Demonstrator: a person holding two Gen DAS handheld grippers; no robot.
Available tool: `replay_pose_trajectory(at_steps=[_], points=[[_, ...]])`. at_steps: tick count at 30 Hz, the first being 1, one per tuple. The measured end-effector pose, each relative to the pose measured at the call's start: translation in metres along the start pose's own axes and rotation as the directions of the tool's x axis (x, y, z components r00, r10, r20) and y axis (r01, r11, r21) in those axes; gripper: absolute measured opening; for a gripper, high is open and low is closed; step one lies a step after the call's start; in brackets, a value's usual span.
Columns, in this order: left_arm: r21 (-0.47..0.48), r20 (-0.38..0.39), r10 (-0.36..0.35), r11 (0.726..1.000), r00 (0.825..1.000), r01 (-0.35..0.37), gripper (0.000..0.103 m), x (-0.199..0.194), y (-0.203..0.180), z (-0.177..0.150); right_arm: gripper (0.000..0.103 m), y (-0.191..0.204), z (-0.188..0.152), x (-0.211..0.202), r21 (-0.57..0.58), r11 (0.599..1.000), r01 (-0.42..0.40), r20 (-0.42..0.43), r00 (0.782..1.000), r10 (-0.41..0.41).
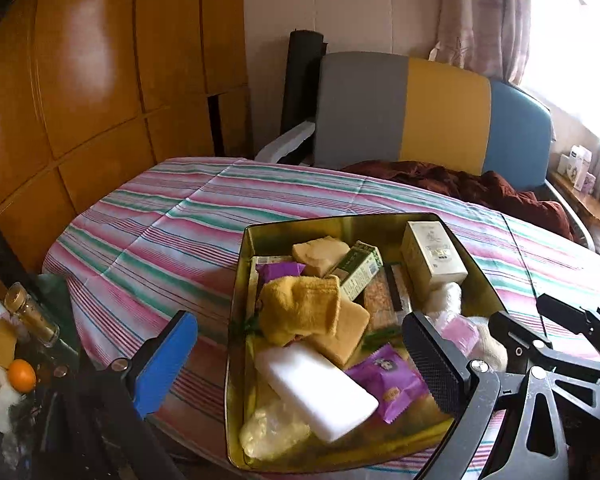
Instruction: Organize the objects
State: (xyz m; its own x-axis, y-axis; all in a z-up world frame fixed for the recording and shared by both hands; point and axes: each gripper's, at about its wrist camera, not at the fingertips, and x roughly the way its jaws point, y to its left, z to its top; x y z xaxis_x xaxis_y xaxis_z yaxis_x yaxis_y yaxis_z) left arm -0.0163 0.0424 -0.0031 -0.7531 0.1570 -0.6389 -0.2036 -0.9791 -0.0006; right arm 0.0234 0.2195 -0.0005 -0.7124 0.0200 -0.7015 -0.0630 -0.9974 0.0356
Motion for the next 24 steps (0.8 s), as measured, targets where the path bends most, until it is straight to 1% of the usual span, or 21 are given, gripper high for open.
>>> replay_pose_trajectory(at_steps=[2, 3, 7, 9, 11, 20, 24], points=[[-0.019, -0.006, -0.032, 0.999, 0.999, 0.032, 0.103, -0.001, 0.0, -0.004, 0.066, -0.001, -0.006, -0.001, 0.001, 1.0, 0.007, -0.005, 1.0, -0.007], [-0.025, -0.007, -0.036, 0.999, 0.999, 0.036, 0.103, -0.002, 0.0, -0.005, 0.066, -0.001, -0.009, -0.002, 0.001, 1.0, 0.015, -0.006, 1.0, -0.015], [-0.035, 0.001, -0.026, 0.999, 1.0, 0.026, 0.103, -0.005, -0.001, -0.007, 0.066, -0.006, -0.018, -0.007, 0.012, 0.998, 0.055, 0.013, 0.998, -0.055], [-0.044, 0.005, -0.036, 0.998, 0.999, 0.037, 0.103, -0.007, -0.002, -0.008, 0.066, -0.008, -0.021, -0.008, 0.015, 0.997, 0.07, 0.019, 0.997, -0.07], [-0.049, 0.008, -0.042, 0.998, 0.999, 0.042, 0.103, -0.008, -0.003, -0.008, 0.066, -0.01, -0.022, -0.007, 0.022, 0.997, 0.071, 0.012, 0.997, -0.072], [-0.061, 0.042, -0.013, 0.998, 0.999, 0.016, 0.103, -0.008, 0.0, -0.008, 0.066, -0.008, -0.024, 0.002, 0.012, 0.998, 0.062, -0.01, 0.998, -0.062], [-0.06, 0.041, -0.008, 0.998, 0.999, 0.011, 0.103, -0.008, 0.0, -0.008, 0.066, -0.006, -0.024, 0.002, 0.006, 0.998, 0.057, -0.01, 0.998, -0.057]])
